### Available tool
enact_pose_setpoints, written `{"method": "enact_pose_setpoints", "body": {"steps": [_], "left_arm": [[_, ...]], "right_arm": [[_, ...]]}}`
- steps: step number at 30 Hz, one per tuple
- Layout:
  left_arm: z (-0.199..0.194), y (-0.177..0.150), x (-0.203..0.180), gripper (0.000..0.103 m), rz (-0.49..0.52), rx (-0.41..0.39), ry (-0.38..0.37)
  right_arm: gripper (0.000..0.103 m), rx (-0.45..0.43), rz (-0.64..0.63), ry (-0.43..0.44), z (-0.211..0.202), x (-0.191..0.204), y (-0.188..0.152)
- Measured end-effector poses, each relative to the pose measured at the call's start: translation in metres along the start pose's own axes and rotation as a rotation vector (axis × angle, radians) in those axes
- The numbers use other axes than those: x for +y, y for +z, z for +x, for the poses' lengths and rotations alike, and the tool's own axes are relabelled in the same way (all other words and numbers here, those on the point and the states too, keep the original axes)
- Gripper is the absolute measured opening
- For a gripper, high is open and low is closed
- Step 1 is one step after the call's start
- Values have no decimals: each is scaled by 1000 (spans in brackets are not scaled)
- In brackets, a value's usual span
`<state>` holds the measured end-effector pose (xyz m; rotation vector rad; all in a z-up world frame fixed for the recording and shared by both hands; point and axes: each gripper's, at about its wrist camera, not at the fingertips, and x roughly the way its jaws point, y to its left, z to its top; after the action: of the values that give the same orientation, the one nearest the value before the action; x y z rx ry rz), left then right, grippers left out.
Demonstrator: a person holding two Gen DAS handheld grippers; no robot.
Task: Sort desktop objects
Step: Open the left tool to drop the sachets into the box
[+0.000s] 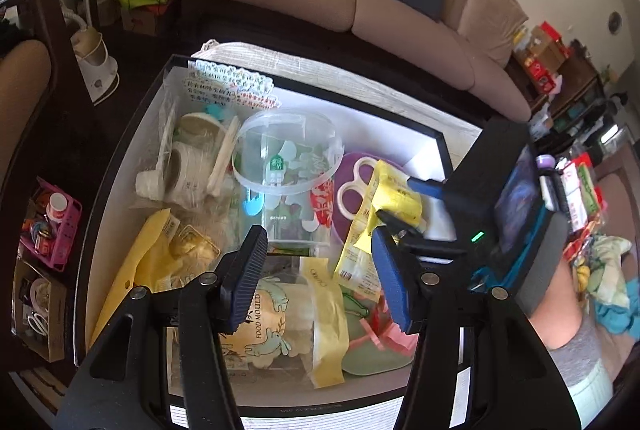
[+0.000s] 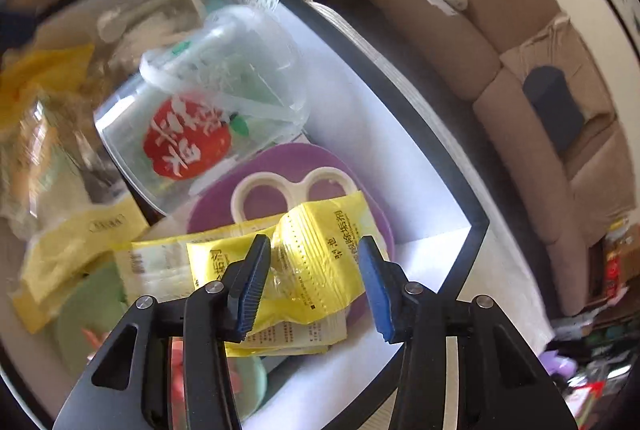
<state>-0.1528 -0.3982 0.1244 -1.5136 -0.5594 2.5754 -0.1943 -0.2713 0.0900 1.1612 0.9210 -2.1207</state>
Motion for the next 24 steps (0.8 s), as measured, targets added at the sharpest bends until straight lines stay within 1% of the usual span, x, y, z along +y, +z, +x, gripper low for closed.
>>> {"method": "enact_pose_setpoints", "body": {"steps": [2,3,4,5,6,7,8,11,12,13,14,15,17,19,21,24], "left_arm": [[2,-8,-4,52,10,12,-27],[3,-12,-7,52,20,15,-28],[2,-17,-11,52,31,12,-23],[1,-22,-16,55,43,9,-16],[1,-27,-20,61,52,5,-14],[0,-32,-23,63,57,2,-15],[-1,-37,-27,67,62,-1,-12],[-7,-51,-40,81,102,-24,23],[-10,-57,-45,87,118,-38,46],[-13,-62,-49,91,133,-47,66],[-15,-67,-54,96,148,-53,81],[-16,-71,-58,100,163,-54,94],[-19,-79,-63,101,187,-52,129],[-24,-85,-67,101,197,-57,160],[-31,-91,-68,102,191,-68,171],[-44,-101,-67,102,181,-72,176]], "right_arm": [[50,-70,107,50,-22,-21,-5],[53,-108,171,79,-34,-34,-10],[61,-143,232,114,-46,-45,-16],[66,-171,283,148,-55,-55,-22],[75,-195,327,186,-64,-62,-30],[81,-214,356,224,-72,-68,-38],[81,-224,371,250,-78,-71,-44],[85,-222,359,233,-93,-64,-63],[92,-224,354,227,-98,-59,-67],[100,-224,351,224,-103,-55,-71],[103,-228,347,231,-108,-50,-75],[103,-231,341,241,-112,-45,-78],[103,-226,330,240,-116,-32,-85],[103,-217,328,260,-117,-21,-90],[103,-207,339,254,-117,-13,-94],[103,-221,361,274,-127,-6,-101]]}}
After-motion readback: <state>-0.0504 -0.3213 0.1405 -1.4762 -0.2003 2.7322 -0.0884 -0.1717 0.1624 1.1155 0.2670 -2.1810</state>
